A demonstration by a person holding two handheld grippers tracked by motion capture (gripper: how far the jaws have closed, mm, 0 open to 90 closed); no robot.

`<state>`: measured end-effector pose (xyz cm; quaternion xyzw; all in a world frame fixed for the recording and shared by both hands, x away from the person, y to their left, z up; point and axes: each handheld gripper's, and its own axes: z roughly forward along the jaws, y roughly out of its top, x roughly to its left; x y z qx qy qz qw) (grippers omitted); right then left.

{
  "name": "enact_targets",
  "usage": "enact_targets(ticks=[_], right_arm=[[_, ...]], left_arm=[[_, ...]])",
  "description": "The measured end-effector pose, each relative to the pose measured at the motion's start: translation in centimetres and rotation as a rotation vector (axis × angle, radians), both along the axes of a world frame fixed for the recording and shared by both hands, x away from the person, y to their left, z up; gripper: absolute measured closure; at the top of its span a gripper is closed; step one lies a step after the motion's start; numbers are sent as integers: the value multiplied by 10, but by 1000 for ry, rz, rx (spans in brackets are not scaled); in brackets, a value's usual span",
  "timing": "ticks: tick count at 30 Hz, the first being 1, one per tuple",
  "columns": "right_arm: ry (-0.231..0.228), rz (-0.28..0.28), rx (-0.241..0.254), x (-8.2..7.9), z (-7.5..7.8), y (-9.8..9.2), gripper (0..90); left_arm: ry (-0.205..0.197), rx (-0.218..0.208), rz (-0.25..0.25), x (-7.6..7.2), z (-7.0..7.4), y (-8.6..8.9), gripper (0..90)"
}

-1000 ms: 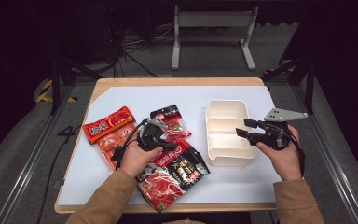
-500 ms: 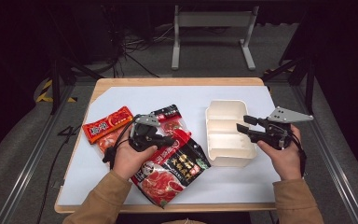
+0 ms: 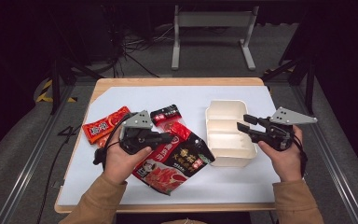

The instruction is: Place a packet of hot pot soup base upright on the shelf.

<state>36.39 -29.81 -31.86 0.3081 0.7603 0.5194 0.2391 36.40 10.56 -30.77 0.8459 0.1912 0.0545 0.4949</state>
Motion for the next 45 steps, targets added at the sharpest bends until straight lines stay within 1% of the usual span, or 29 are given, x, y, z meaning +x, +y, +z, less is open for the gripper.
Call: enact_targets(ticks=[1,2,3,4,8,9,10,11,14,15,16,20,21,22,23,28,31,32,33,34,35,36,37,39,41,45], right_arm=[[0,0,0,0,0,0,573],[-1,1,1,0,0,0,572],[0,3,3,-1,1,1,567],[0,4,3,-1,1,1,563],[0,4,7,-2,2,3,555],[0,4,7,-2,2,3,555],[1,8,11,-3,2,4,553],[4,11,11,-3,3,4,551],[14,20,10,-4,4,7,537],[14,20,10,-4,4,7,537],[15,22,9,-4,4,8,532],[36,54,20,-7,7,17,485],[38,62,25,-8,8,20,477],[42,73,29,-10,9,23,472],[41,86,30,-10,9,25,470],[41,134,25,-17,14,38,460],[59,179,17,-20,16,46,456],[59,179,17,-20,16,46,456],[77,213,8,-22,16,51,453],[77,213,8,-22,16,51,453],[80,227,12,-23,16,54,449],[87,253,22,-24,16,58,437],[87,253,22,-24,16,58,437],[92,272,26,-25,15,63,428],[89,285,42,-25,14,68,422],[91,290,70,-24,9,75,415]], left_arm=[[0,0,0,0,0,0,885],[-12,-11,4,-2,2,1,885],[-35,-24,7,-4,4,1,885],[-51,-28,13,-6,5,1,885],[-103,-37,34,-11,8,2,885],[-103,-37,34,-11,8,2,885],[-113,-57,50,-12,9,3,885],[-113,-57,50,-12,9,3,885],[-145,-89,83,-13,11,8,886],[-145,-89,83,-13,11,8,885],[-159,-109,96,-15,12,10,885],[-199,-145,119,-18,14,14,886],[-199,-145,119,-18,14,14,886],[-208,-152,129,-19,15,16,885],[-207,-158,138,-20,15,17,886],[-213,-175,158,-20,16,20,885],[-215,-187,171,-20,16,22,885],[-215,-187,171,-20,16,22,885],[-224,-190,178,-20,16,23,885],[-224,-190,178,-20,16,23,885],[-223,-194,182,-20,16,23,885],[-224,-196,184,-21,16,23,885],[-224,-196,184,-21,16,23,886],[-228,-196,184,-21,16,23,885],[-229,-200,185,-21,15,22,886],[-226,-211,179,-22,13,20,885]])
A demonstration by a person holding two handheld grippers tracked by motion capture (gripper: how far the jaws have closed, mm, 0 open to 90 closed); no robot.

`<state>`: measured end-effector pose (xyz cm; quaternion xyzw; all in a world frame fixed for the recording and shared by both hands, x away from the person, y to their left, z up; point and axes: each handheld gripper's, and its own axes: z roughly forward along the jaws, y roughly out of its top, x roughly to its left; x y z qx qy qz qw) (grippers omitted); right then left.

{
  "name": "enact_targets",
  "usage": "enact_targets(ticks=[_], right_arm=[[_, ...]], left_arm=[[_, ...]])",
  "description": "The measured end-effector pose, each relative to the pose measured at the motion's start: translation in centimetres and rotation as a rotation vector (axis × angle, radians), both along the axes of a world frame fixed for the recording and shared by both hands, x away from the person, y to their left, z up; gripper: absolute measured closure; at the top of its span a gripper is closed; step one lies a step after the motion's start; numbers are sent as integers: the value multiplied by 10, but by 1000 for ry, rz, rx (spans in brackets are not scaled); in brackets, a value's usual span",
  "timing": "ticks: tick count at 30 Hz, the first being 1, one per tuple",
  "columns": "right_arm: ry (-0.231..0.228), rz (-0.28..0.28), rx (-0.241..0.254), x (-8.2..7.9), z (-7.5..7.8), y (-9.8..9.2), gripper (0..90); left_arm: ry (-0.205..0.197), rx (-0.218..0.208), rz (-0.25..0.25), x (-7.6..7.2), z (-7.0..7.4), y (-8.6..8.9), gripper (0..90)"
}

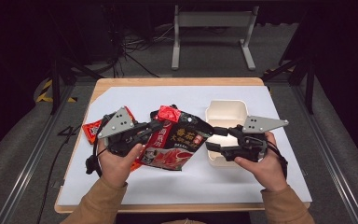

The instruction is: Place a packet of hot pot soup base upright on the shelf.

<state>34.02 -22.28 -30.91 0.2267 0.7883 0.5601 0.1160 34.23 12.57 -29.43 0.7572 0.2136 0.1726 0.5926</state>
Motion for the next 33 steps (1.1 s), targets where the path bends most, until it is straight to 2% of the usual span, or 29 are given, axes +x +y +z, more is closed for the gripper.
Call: enact_targets(ticks=[8,10,18,19,24,25,26,30,33], right_arm=[[8,13,27,3,-7,8,420],[13,19,37,3,-8,9,422],[26,33,51,4,-13,14,455],[28,40,69,5,-15,15,464],[37,44,94,6,-17,16,503],[37,44,94,6,-17,16,503],[45,51,98,6,-18,15,541],[36,55,96,4,-16,14,611],[34,59,100,4,-16,14,633]], left_arm=[[13,-4,-43,-3,-2,-7,885],[4,-1,-51,-3,-2,-9,884],[8,-5,-76,-5,-3,-14,883],[13,-10,-77,-6,-4,-15,884],[14,-1,-89,-7,-4,-17,883],[14,-1,-89,-7,-4,-17,883],[17,9,-92,-7,-4,-18,883],[15,7,-92,-7,-4,-18,882],[14,4,-93,-7,-4,-18,882]])
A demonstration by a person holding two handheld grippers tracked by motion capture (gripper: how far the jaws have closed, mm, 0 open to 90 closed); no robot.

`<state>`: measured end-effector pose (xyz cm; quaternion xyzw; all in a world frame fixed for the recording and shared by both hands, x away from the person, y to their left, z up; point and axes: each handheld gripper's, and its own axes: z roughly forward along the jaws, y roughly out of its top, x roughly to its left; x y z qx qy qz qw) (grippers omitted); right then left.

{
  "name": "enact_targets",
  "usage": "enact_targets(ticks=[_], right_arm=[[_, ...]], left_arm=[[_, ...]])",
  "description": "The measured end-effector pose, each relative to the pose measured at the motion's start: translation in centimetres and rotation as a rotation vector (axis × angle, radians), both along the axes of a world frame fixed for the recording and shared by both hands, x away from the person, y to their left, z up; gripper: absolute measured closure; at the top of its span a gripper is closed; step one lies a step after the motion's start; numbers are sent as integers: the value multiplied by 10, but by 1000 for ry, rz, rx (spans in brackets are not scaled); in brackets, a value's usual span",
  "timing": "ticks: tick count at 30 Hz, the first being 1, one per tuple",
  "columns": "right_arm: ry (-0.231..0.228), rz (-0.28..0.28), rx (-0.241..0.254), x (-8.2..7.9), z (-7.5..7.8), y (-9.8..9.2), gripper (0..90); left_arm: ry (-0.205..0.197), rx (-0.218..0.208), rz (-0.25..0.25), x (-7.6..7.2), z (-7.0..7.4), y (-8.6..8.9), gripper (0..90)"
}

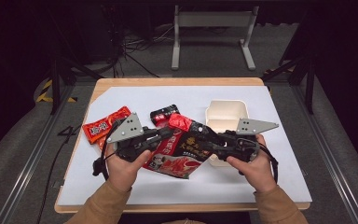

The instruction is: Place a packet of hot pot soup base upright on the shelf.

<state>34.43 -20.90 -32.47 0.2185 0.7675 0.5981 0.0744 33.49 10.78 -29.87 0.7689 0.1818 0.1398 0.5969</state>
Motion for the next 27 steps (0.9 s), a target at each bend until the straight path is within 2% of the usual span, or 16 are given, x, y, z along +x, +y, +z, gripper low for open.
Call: enact_targets(ticks=[6,14,22,27], right_arm=[[-13,4,-6,0,1,0,686],[-72,-20,-50,-1,8,5,722],[-81,-35,-65,-1,19,8,747],[-87,-28,-80,1,30,12,759]], left_arm=[[0,2,-3,0,0,0,881],[3,8,1,4,-1,5,876],[16,0,6,5,-1,9,869],[30,-28,10,5,1,15,861]])
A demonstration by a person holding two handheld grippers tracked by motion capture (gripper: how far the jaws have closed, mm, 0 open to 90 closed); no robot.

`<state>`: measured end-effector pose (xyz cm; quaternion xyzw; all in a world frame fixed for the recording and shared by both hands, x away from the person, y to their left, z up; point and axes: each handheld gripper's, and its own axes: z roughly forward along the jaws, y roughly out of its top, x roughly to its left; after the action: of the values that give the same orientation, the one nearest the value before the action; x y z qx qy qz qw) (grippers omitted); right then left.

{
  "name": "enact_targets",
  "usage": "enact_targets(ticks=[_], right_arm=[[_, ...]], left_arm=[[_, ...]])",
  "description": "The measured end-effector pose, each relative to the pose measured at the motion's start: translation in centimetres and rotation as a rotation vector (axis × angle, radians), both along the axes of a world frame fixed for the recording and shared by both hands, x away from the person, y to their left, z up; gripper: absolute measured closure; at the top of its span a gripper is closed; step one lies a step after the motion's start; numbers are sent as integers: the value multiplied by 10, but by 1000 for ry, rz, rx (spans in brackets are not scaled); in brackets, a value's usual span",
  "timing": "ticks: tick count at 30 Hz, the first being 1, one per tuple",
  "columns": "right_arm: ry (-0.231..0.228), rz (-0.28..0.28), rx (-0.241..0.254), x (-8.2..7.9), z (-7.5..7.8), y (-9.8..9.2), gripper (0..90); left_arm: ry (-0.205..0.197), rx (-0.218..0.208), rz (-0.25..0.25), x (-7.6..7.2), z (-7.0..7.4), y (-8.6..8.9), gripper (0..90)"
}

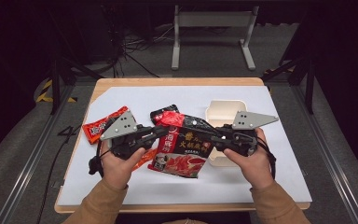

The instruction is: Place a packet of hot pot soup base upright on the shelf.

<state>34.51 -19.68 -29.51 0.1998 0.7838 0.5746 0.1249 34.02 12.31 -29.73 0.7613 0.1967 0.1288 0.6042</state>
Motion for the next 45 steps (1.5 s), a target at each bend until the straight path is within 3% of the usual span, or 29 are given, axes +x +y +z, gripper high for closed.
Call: enact_targets(ticks=[7,11,16,24,36,45], right_arm=[[-41,4,-38,0,20,6,768],[-54,-12,-61,4,30,5,770],[-79,-28,-66,7,44,0,770],[-125,-54,-112,15,59,-8,770],[-187,-94,-161,37,80,-21,769],[-231,-111,-184,56,86,-31,768]], left_arm=[[19,-38,-7,2,2,8,798],[21,-46,22,4,2,12,592],[33,-45,46,7,0,17,524],[57,0,65,11,-5,16,468],[78,17,94,18,-10,20,426],[103,21,139,27,-19,27,406]])
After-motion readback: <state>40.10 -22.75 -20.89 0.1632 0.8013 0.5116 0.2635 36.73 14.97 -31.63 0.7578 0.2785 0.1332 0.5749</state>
